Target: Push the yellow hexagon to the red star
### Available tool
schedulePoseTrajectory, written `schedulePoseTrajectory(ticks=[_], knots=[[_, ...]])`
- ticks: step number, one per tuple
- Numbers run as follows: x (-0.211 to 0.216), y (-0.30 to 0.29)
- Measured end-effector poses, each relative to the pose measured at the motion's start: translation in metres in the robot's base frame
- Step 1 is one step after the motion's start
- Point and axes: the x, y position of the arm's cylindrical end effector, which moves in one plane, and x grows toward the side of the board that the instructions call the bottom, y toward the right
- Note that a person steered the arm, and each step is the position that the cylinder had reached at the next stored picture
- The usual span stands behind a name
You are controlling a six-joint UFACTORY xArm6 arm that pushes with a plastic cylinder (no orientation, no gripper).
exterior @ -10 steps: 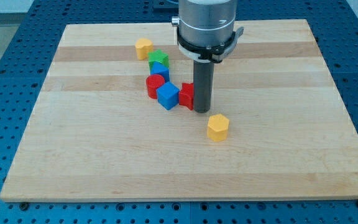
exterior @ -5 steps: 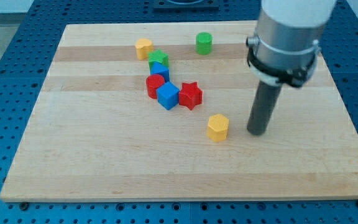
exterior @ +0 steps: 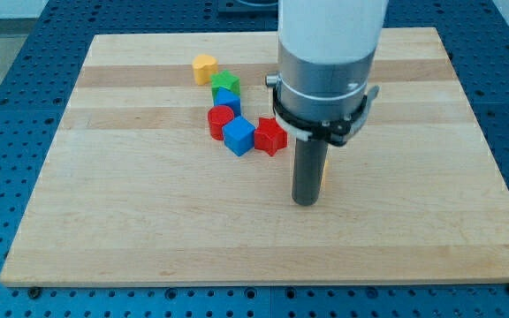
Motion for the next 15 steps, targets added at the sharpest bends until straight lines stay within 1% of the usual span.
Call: schedulePoseTrajectory(ticks=[1,3,4,5,6,8,9,10,11,12,15], knots=[[-0.01,0.0],[-0.018,-0.019],[-0.023,-0.011],[-0.023,0.025],[-0.037,0.044],[-0.066,0.056],[-0.081,0.071],[-0.081,0.093],[-0.09,0.114],[-0.108,0.114],[-0.107,0.068]])
